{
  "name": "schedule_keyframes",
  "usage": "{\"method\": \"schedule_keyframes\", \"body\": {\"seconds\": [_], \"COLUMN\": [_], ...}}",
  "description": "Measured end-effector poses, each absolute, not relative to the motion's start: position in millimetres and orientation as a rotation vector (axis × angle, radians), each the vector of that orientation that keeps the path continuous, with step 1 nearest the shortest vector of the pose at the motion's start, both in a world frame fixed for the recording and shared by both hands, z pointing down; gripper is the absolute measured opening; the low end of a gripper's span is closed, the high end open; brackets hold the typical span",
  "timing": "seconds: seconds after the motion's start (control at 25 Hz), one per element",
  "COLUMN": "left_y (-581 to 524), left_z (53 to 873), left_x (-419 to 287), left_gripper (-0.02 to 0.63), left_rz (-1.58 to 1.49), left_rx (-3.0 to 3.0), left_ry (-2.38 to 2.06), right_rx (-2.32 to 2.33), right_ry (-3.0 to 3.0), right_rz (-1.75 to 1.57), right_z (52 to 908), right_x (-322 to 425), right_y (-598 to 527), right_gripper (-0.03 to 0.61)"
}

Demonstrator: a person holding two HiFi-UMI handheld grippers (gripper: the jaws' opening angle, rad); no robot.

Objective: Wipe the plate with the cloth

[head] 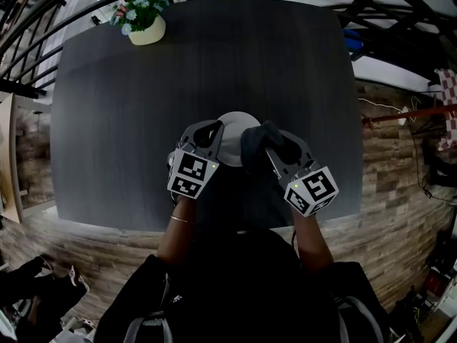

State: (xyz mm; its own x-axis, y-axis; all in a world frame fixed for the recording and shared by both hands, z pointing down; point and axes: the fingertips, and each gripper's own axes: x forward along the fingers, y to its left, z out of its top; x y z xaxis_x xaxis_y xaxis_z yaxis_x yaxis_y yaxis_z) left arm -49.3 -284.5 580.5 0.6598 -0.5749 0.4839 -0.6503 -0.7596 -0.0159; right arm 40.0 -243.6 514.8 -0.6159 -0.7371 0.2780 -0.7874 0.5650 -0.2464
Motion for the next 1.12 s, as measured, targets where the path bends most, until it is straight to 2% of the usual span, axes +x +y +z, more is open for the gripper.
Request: {"method": "schedule_keyframes", "body": {"seconds": [0.64,1.12], "left_y": [-270,-254], "left_z": [509,450], "left_x": [-51,-24], "left_gripper": [0.008,0.008], "left_rz": [0.596,0.519], "left_rx": [2.820,2.941], "left_ry": [-1.080,-1.099], "right_rx": [1.340,1.400], "right_ry": [-2.709,-2.791], "right_rz": [0.402,0.250], "right_z": [474,416], "right_x": [44,63], "right_y": [-238,-231], "right_gripper": [0.080,0.080]}}
